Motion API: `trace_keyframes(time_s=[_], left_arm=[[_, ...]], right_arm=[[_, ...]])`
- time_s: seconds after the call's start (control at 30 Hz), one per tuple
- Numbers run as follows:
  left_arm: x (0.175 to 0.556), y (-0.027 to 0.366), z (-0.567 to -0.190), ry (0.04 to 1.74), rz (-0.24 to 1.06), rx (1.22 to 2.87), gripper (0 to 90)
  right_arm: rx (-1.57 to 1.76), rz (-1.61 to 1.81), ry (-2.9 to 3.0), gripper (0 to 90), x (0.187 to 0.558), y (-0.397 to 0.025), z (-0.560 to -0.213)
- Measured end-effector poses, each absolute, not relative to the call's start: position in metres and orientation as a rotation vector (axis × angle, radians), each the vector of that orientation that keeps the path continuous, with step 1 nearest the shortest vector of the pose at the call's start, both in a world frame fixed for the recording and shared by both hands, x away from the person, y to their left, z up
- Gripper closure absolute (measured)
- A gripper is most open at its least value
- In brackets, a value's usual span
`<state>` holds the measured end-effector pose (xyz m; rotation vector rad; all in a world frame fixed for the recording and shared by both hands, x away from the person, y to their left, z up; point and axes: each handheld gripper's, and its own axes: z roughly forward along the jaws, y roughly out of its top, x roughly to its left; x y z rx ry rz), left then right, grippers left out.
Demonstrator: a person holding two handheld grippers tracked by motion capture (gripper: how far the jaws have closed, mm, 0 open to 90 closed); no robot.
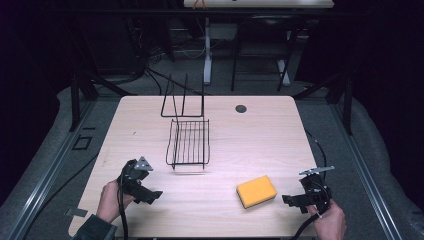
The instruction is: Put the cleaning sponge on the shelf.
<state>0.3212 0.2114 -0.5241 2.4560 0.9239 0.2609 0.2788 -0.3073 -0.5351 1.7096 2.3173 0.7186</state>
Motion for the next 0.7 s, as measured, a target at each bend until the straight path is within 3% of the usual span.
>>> trace_keyframes(time_s=[0.7], left_arm=[[0.303,0.145,-0.518,0.719,0.256,2.536,0.2]], right_arm=[[1.701,0.709,2.330,7.1,0.279,-0.305,-0.536]])
